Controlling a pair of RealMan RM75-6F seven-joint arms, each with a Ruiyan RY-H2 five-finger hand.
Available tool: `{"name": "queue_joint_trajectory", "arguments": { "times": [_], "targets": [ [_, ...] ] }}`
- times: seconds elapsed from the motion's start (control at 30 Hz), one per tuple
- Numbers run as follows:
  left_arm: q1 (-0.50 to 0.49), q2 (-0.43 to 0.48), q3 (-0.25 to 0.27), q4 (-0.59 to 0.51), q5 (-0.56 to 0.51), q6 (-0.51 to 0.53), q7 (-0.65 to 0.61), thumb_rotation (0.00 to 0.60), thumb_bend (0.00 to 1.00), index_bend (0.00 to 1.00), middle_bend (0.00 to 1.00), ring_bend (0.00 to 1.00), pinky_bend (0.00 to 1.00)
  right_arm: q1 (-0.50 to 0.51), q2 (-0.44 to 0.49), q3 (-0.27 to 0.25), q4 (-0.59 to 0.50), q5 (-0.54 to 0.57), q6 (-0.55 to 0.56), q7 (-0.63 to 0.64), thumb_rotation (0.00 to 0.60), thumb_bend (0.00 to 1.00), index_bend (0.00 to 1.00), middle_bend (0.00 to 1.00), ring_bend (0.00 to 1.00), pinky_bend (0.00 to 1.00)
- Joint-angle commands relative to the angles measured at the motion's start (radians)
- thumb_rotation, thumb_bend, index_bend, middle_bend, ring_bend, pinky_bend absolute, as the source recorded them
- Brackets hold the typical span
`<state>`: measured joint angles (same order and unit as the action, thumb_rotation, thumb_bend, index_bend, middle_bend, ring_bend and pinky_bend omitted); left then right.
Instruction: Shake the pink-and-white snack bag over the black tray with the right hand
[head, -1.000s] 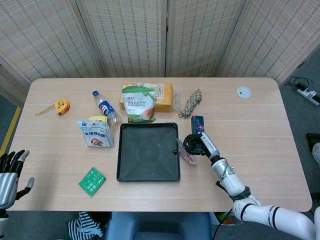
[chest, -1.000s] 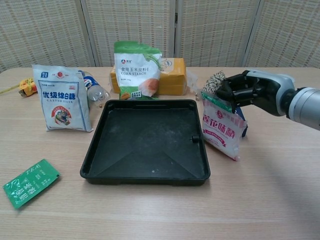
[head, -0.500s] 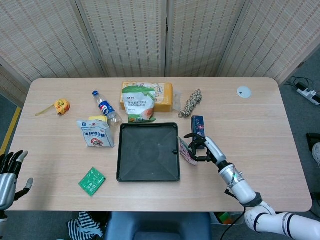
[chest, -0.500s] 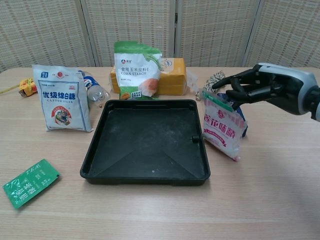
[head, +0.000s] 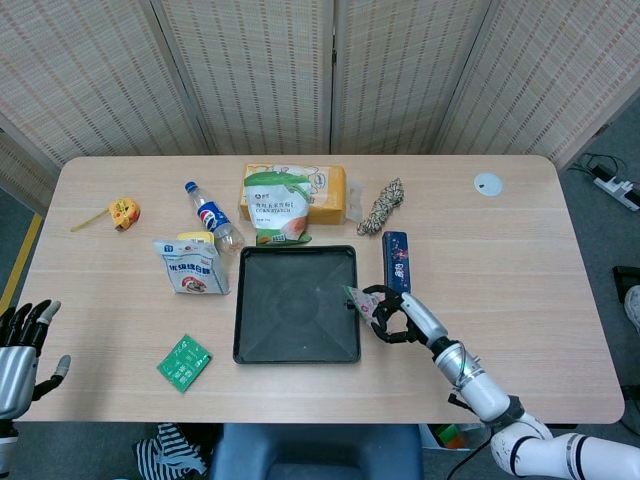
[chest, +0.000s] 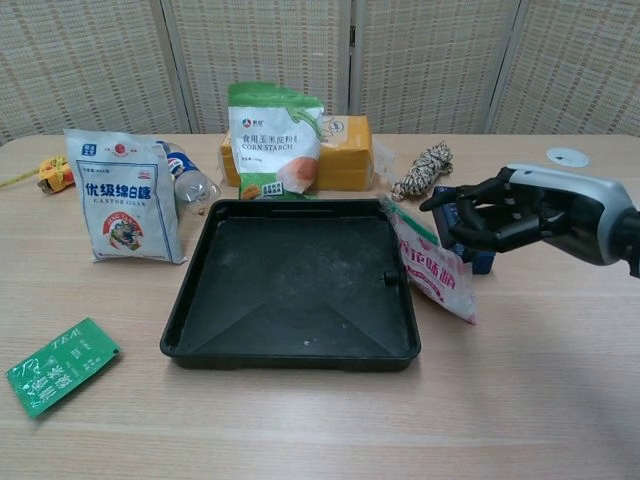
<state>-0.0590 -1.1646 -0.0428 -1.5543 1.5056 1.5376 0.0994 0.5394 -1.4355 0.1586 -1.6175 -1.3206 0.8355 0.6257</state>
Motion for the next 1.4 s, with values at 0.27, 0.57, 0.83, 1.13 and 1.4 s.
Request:
{"name": "queue_joint_trajectory", "arguments": {
  "times": [0.27,0.57,0.83,1.13,1.4],
  "targets": [
    [0.005,-0.003,0.001,0.011,-0.004,0.001,-0.012,0.6,0.42,0.11,0.11,0.09,0.01,-0.009,0.001,-0.003,-0.021,-0.008,0.035,-0.011,0.6,0.47,0.27,0.2,0.37,0.4],
    [0.003,-0.008,0.0,0.022,0.002,0.004,-0.023,0.6,0.42,0.11,0.11,0.09,0.01,-0.055,0.058,-0.018,-0.033,-0.009,0.123,-0.106,0.6,0.47,0.25,0.2,0.4,0.41],
    [0.0,-0.009,0.0,0.02,0.01,0.005,-0.025,0.6,0.42,0.11,0.11,0.09,0.01,-0.035,0.101,-0.064,-0.004,0.044,0.077,-0.376,0.6,0.42,0.25,0.23,0.89,0.75],
    [0.002,-0.011,0.003,0.016,0.011,0.004,-0.021,0.6,0.42,0.11,0.11,0.09,0.01,0.006,0.11,-0.079,-0.008,0.143,-0.051,-0.43,0.6,0.33,0.15,0.15,0.9,0.78],
    [0.002,-0.011,0.004,0.015,0.015,0.007,-0.022,0.6,0.42,0.11,0.11,0.09,0.01,0.022,0.102,-0.063,-0.013,0.162,-0.098,-0.383,0.6,0.33,0.12,0.12,0.9,0.78]
  ]
}}
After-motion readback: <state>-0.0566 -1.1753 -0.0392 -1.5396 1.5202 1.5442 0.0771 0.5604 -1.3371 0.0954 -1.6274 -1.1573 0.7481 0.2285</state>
